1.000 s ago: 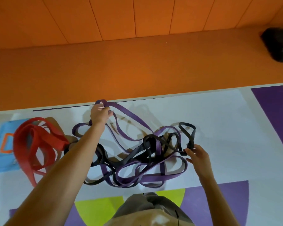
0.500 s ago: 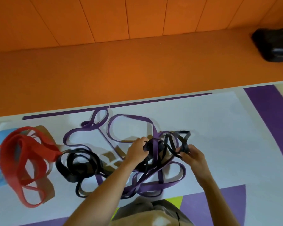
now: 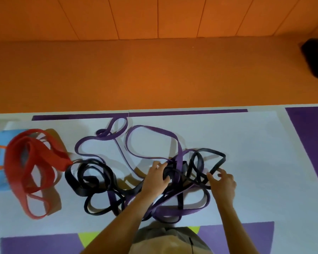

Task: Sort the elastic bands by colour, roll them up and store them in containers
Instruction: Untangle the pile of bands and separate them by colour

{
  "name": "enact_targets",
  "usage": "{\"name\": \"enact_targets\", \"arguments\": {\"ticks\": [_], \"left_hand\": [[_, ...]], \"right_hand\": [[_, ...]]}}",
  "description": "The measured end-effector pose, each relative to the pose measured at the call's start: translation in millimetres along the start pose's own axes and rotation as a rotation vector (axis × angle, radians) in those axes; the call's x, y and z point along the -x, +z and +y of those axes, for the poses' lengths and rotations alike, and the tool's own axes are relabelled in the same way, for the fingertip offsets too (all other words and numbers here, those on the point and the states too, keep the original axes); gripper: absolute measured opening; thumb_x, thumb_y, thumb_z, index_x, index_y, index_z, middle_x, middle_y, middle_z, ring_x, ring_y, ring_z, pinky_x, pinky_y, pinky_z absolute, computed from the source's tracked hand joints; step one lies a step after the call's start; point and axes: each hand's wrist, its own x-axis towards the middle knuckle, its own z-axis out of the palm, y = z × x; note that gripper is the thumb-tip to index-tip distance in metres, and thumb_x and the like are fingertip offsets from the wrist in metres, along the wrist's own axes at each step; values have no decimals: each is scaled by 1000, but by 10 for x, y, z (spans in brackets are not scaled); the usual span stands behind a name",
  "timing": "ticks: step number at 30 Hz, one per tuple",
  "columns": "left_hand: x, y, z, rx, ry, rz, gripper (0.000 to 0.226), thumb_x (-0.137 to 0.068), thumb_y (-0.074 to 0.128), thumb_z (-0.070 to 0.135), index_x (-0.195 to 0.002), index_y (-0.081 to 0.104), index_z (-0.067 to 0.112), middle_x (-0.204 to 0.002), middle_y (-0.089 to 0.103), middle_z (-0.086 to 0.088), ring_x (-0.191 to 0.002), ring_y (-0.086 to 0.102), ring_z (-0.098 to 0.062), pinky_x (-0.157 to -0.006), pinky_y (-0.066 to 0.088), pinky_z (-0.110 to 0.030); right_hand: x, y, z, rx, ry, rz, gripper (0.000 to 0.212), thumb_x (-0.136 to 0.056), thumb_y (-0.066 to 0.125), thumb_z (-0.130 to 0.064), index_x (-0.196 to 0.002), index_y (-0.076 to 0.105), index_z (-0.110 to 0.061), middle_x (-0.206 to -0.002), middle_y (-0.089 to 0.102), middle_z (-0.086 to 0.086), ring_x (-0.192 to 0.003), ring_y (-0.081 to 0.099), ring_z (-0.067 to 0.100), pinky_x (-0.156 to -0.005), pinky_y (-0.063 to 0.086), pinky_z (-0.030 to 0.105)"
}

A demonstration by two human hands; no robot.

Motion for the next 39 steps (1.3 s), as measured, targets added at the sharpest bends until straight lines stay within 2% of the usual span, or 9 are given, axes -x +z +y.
{"name": "enact_targets", "arguments": {"ticks": [4, 7, 11, 16, 20, 22, 28, 32, 39], "left_hand": [[-81, 67, 111, -66, -41, -42, 47, -99, 60, 50, -138, 62, 25, -149, 45, 0, -134, 45, -30, -111, 45, -44], [-106, 105, 184, -28, -72, -29, 33, -99, 58, 52, -116, 66, 24, -131, 56, 1, -126, 49, -30, -104, 46, -44], [-85, 92, 208, -110, -74, 87, 36, -103, 53, 48, -86, 67, 19, -110, 66, 4, -115, 55, -25, -96, 44, -41], [-134, 2, 231, 46, -120, 20, 29, -88, 80, 31, -101, 55, 23, -97, 66, 6, -96, 65, -17, -94, 52, -37], [-52, 21, 236, 50, -156, -57, 81, -84, 87, 29, -150, 39, 24, -139, 53, -3, -125, 63, -26, -99, 54, -39], [-35, 8, 207, 25, -174, -45, 82, -90, 81, 32, -157, 34, 24, -150, 45, -4, -128, 62, -29, -101, 54, -40], [8, 69, 85, -51, -122, -97, 48, -100, 68, 33, -145, 56, 20, -135, 68, -4, -127, 63, -26, -100, 51, -36], [28, -19, 44, -108, -102, 105, 23, -107, 57, 31, -122, 62, 16, -110, 71, -8, -111, 64, -30, -90, 51, -41], [240, -624, -239, 451, -253, 574, 17, -109, 56, 20, -117, 57, 6, -87, 62, -4, -84, 63, -29, -72, 44, -38]], "right_hand": [[64, 60, -143, 38, 12, 107, 98, -90, 81, -33, -165, 19, -14, -165, 26, 19, -151, 23, 41, -117, 31, 64], [43, 101, -150, -49, -373, 211, 60, -95, 72, -9, -151, 49, -14, -152, 47, 12, -141, 41, 35, -112, 44, 50], [87, 327, -359, -35, -668, -53, 27, -101, 61, -4, -125, 69, -15, -128, 66, 0, -110, 68, 21, -88, 50, 21], [-52, 540, -528, -68, -385, -354, 42, -99, 71, -33, -138, 61, -21, -124, 68, -3, -117, 64, 16, -98, 54, 33], [-65, 527, -487, -48, -334, -362, 40, -94, 77, -25, -132, 67, -21, -99, 66, -17, -97, 68, 11, -72, 45, 12], [-51, 494, -459, -54, -323, -351, 41, -92, 78, -26, -131, 68, -19, -100, 66, -17, -92, 63, 6, -75, 44, 13], [-58, 392, -449, -213, -230, -380, 52, -86, 81, -18, -135, 63, -24, -113, 69, -2, -101, 72, 24, -88, 63, 46], [-11, 348, -417, -366, -156, -224, 52, -85, 77, -7, -127, 56, -29, -105, 69, -1, -84, 72, 19, -66, 59, 31], [4, 290, -370, -380, -154, -67, 35, -90, 72, -7, -119, 58, -21, -94, 73, -3, -83, 73, 20, -65, 54, 29]]}}
